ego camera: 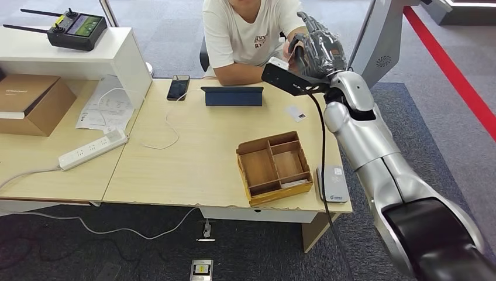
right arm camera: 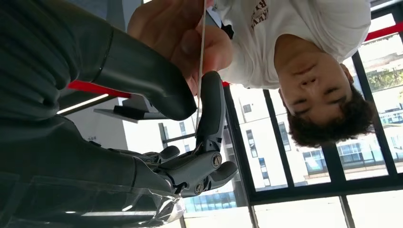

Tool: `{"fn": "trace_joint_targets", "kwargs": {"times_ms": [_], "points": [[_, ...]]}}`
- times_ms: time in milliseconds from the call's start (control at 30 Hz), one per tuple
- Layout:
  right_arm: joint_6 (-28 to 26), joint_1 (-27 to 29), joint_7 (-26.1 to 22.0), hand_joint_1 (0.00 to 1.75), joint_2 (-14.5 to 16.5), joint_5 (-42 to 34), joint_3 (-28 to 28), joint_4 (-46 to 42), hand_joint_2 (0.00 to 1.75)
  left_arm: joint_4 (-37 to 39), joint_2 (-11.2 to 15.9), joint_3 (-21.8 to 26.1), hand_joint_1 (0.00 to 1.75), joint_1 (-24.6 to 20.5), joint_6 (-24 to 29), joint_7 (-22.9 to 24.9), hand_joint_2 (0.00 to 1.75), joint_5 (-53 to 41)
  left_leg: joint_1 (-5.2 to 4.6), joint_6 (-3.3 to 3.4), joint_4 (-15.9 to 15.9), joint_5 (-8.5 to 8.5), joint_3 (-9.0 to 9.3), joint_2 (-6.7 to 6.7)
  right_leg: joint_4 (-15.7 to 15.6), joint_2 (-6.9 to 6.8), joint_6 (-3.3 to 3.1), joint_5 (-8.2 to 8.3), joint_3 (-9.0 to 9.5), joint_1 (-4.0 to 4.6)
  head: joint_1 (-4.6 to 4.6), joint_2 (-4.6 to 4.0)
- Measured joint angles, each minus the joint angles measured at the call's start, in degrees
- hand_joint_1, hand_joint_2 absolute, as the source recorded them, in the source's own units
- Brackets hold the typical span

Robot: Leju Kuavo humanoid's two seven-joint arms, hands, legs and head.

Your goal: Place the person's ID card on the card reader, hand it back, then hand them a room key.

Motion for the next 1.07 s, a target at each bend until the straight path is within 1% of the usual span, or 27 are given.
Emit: {"fn": "trace_joint_targets", "kwargs": {"times_ms": [167, 300, 333, 433, 467, 500, 633, 700, 767, 833, 967, 1000, 1067], "points": [[0.1, -1.0, 0.0, 1.75, 2.1, 0.1, 0.3, 5.0, 1.75, 0.0, 0.0, 0.0, 0.00, 0.4, 0.1, 0.1, 0.00, 0.2, 0.00, 0.00, 0.0, 0.00, -0.04, 0.00, 0.0, 0.00, 0.00, 0.00, -0.05, 0.00, 0.01, 0.00], [0.2, -1.2, -0.1, 1.75, 3.0, 0.1, 0.5, 7.5, 1.75, 0.0, 0.1, 0.0, 0.00, 0.6, 0.3, 0.1, 0.00, 0.2, 0.00, 0.00, 0.0, 0.00, -0.04, 0.00, 0.0, 0.00, 0.00, 0.00, -0.06, 0.00, 0.01, 0.00], [0.2, -1.3, -0.1, 1.34, 3.2, 0.1, 0.6, 8.1, 1.75, 0.0, 0.1, 0.0, 0.00, 0.7, 0.3, 0.1, 0.00, 0.3, 0.00, 0.00, 0.0, 0.00, -0.04, 0.00, 0.0, 0.00, 0.00, 0.00, -0.06, 0.00, 0.01, 0.00], [0.1, -1.5, -0.4, 0.03, 3.7, 0.2, 0.7, 9.4, 1.75, 0.0, 0.1, 0.0, 0.00, 0.7, 0.6, 0.1, 0.00, 0.6, 0.00, 0.00, 0.0, 0.00, -0.04, 0.00, 0.0, 0.00, 0.00, 0.00, -0.07, 0.00, 0.01, 0.00], [0.1, -1.6, -0.5, 0.00, 3.8, 0.2, 0.7, 9.7, 1.75, 0.0, 0.1, 0.0, 0.00, 0.7, 0.8, 0.1, 0.00, 0.8, 0.00, 0.00, 0.0, 0.00, -0.04, 0.00, 0.0, 0.00, 0.00, 0.00, -0.07, 0.00, 0.00, 0.00], [0.0, -1.7, -0.6, 0.00, 4.0, 0.2, 0.7, 9.9, 1.75, 0.0, 0.1, 0.0, 0.00, 0.7, 0.9, 0.1, 0.00, 0.9, 0.00, 0.00, 0.0, 0.00, -0.04, 0.00, 0.0, 0.00, 0.00, 0.00, -0.08, 0.00, -0.01, 0.00], [-1.2, -2.5, -1.6, 0.00, 4.5, 0.0, 0.8, 10.9, 0.00, 0.0, 0.1, 0.0, 0.00, 0.7, 1.0, 0.1, 0.00, 1.0, 0.00, 0.00, 0.0, 0.00, -0.04, 0.00, 0.0, 0.01, 0.00, 0.00, -0.08, 0.00, 0.00, 0.00], [-3.1, -3.0, -2.9, 0.00, 4.6, -0.2, 0.9, 11.3, 0.00, 0.0, 0.1, 0.0, 0.00, 0.8, 1.0, 0.1, 0.00, 1.0, 0.00, 0.00, 0.0, 0.00, -0.04, 0.00, 0.0, 0.01, 0.00, 0.00, -0.08, 0.00, 0.01, 0.00], [-6.3, -3.6, -4.6, 0.00, 4.7, 0.0, 0.9, 11.5, 0.00, 0.0, 0.1, 0.0, 0.00, 0.9, 1.1, 0.1, 0.00, 1.1, 0.00, 0.00, 0.0, 0.00, -0.04, 0.01, 0.0, 0.01, 0.00, 0.00, -0.08, 0.00, 0.01, 0.00], [-10.6, -4.1, -6.9, 0.00, 4.7, 0.3, 1.0, 11.7, 0.00, 0.0, 0.1, 0.0, 0.00, 1.1, 1.4, -0.1, 0.00, 1.2, -0.01, 0.00, 0.0, 0.00, -0.03, 0.01, 0.0, 0.01, 0.00, 0.01, -0.08, 0.00, 0.00, 0.00], [-23.8, -4.4, -13.1, 0.00, 4.2, 2.4, 1.1, 10.8, 0.00, 0.0, 0.1, 0.0, 0.00, 1.8, 2.3, -0.6, 0.00, 2.0, -0.01, 0.00, 0.0, 0.00, -0.01, 0.01, 0.0, 0.01, 0.00, 0.01, -0.08, 0.00, 0.00, 0.00], [-26.0, -4.2, -14.5, 0.00, 3.9, 3.8, 0.9, 10.0, 0.00, 0.0, 0.1, 0.1, 0.00, 2.0, 2.6, -0.6, 0.00, 2.3, -0.01, 0.00, 0.0, 0.00, -0.01, 0.02, 0.0, 0.01, 0.00, 0.01, -0.08, 0.00, 0.00, 0.00], [-27.8, -3.7, -16.4, 0.00, 3.3, 6.5, 0.5, 8.1, 0.00, 0.0, 0.1, 0.1, 0.00, 2.4, 2.9, -0.7, 0.00, 2.7, 0.00, 0.00, 0.0, -0.01, 0.00, 0.03, 0.0, 0.02, 0.00, 0.00, -0.08, 0.00, 0.00, 0.00]]}}
